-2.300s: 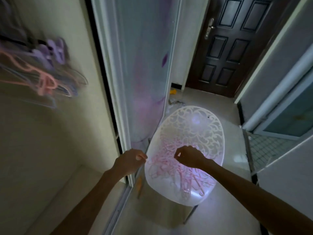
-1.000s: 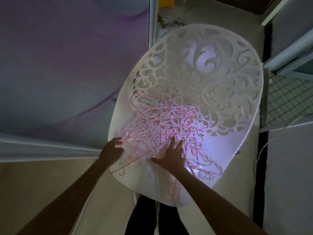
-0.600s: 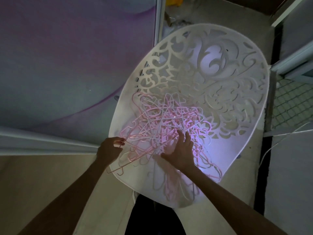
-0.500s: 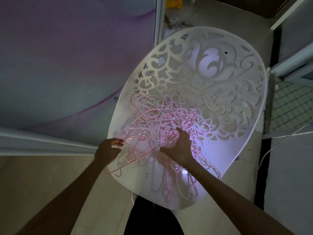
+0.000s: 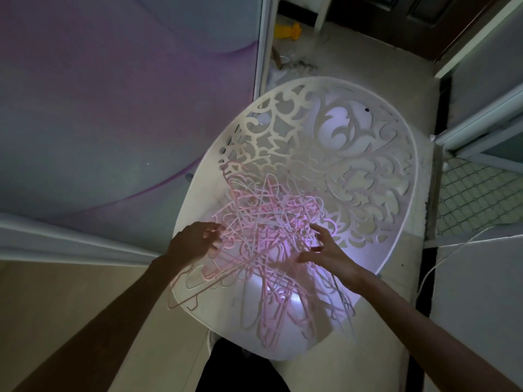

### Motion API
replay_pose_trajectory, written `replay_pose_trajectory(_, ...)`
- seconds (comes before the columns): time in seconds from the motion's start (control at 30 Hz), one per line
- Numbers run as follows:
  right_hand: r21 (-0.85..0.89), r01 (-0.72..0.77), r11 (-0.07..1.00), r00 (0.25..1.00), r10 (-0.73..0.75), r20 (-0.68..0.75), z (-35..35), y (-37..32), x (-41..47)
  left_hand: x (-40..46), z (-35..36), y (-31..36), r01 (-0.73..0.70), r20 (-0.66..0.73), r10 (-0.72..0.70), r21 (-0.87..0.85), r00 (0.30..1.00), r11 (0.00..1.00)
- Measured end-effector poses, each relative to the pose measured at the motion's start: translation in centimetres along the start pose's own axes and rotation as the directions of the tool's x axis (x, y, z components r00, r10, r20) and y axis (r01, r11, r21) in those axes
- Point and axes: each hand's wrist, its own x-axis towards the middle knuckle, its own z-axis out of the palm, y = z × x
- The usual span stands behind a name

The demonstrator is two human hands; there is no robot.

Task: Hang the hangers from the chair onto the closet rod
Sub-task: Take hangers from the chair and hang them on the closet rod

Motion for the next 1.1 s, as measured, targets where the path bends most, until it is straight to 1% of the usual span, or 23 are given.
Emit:
replay_pose_trajectory(0.03,0.028,-0.009,1.000,1.000,0.008,0.024,-0.5,0.1,-0.3,0.1,-0.3,0.1,0.003,-0.001,-0.002,0.024,1.000,1.000)
replay_pose_trajectory(0.07,0.073,-0.025,0.997,0.999,0.022,0.043,-1.0,0.3,-0.4,0.0,-0.6,0.3,0.003,-0.014,-0.003,0.011,1.000,1.000)
replay_pose_trajectory(0.1,0.126,-0.039,0.991,0.998,0.031,0.059,-1.3,0.4,-0.4,-0.2,-0.8,0.7,-0.021,-0.030,0.020,-0.028,0.999,0.999)
replay_pose_trajectory(0.17,0.249,-0.062,0.967,0.996,0.046,0.070,-1.7,1.0,-0.2,-0.5,-1.1,0.9,-0.097,-0.058,0.096,-0.016,0.994,0.995)
replay_pose_trajectory(0.23,0.315,-0.069,0.946,0.997,0.054,0.055,-2.0,1.4,-0.1,-1.1,-1.2,1.3,-0.127,-0.024,0.126,-0.006,0.992,0.992)
replay_pose_trajectory(0.37,0.396,-0.097,0.913,0.995,0.091,0.033,-2.2,1.5,-1.0,-2.5,-1.1,1.8,-0.108,0.059,0.110,-0.039,0.992,0.993)
replay_pose_trajectory(0.47,0.429,-0.092,0.899,0.996,0.080,0.047,-3.1,0.3,-2.3,-4.0,-1.6,2.8,-0.130,0.033,0.131,-0.029,0.991,0.991)
replay_pose_trajectory(0.57,0.424,-0.082,0.902,0.997,0.069,0.046,-3.8,-1.0,-3.4,-4.6,-2.6,3.4,-0.135,-0.042,0.134,-0.014,0.990,0.991)
replay_pose_trajectory(0.6,0.429,-0.074,0.900,0.997,0.062,0.041,-4.0,-1.3,-3.7,-4.6,-2.9,3.4,-0.124,-0.072,0.121,-0.046,0.990,0.991)
replay_pose_trajectory(0.67,0.471,-0.072,0.879,0.997,0.051,0.058,-4.4,-1.7,-3.9,-4.2,-2.9,3.2,-0.097,-0.123,0.074,-0.196,0.990,0.976)
replay_pose_trajectory(0.73,0.558,-0.063,0.827,0.997,0.026,0.073,-4.4,-1.6,-3.8,-3.4,-2.7,2.7,-0.041,-0.142,-0.014,-0.384,0.990,0.922)
replay_pose_trajectory(0.77,0.583,-0.062,0.810,0.997,0.020,0.079,-4.2,-1.5,-3.7,-2.9,-2.7,2.4,-0.006,-0.121,-0.061,-0.489,0.991,0.872)
replay_pose_trajectory(0.83,0.540,-0.036,0.841,0.998,-0.001,0.068,-3.3,-0.8,-3.2,-2.1,-2.4,1.9,0.122,-0.002,-0.171,-0.693,0.985,0.711)
replay_pose_trajectory(0.87,0.477,-0.004,0.879,0.999,-0.016,0.038,-2.8,-0.2,-2.9,-1.7,-2.2,1.5,0.154,0.019,-0.208,-0.736,0.978,0.659)
replay_pose_trajectory(0.9,0.391,0.031,0.920,0.999,-0.032,-0.002,-2.1,0.2,-2.6,-1.4,-1.8,1.2,0.158,0.003,-0.231,-0.738,0.973,0.656)
replay_pose_trajectory(0.97,0.165,0.094,0.982,0.993,-0.080,-0.090,-0.8,1.4,-2.0,-0.6,-0.6,-0.3,0.087,-0.162,-0.224,-0.594,0.961,0.800)
replay_pose_trajectory(1.0,0.059,0.124,0.991,0.986,-0.116,-0.123,-0.1,2.1,-1.8,-0.5,0.1,-0.9,0.089,-0.207,-0.233,-0.537,0.950,0.839)
replay_pose_trajectory(1.03,-0.033,0.153,0.988,0.976,-0.157,-0.149,0.4,2.1,-1.6,-0.9,0.5,-0.6,0.121,-0.191,-0.236,-0.473,0.953,0.873)
replay_pose_trajectory(1.07,-0.096,0.169,0.981,0.971,-0.183,-0.157,1.4,2.9,-1.3,-1.3,1.3,-0.8,0.199,-0.155,-0.273,-0.377,0.949,0.905)
replay_pose_trajectory(1.1,-0.139,0.197,0.970,0.961,-0.219,-0.168,2.2,3.2,-1.1,-1.4,1.7,-0.7,0.279,-0.115,-0.323,-0.290,0.939,0.915)
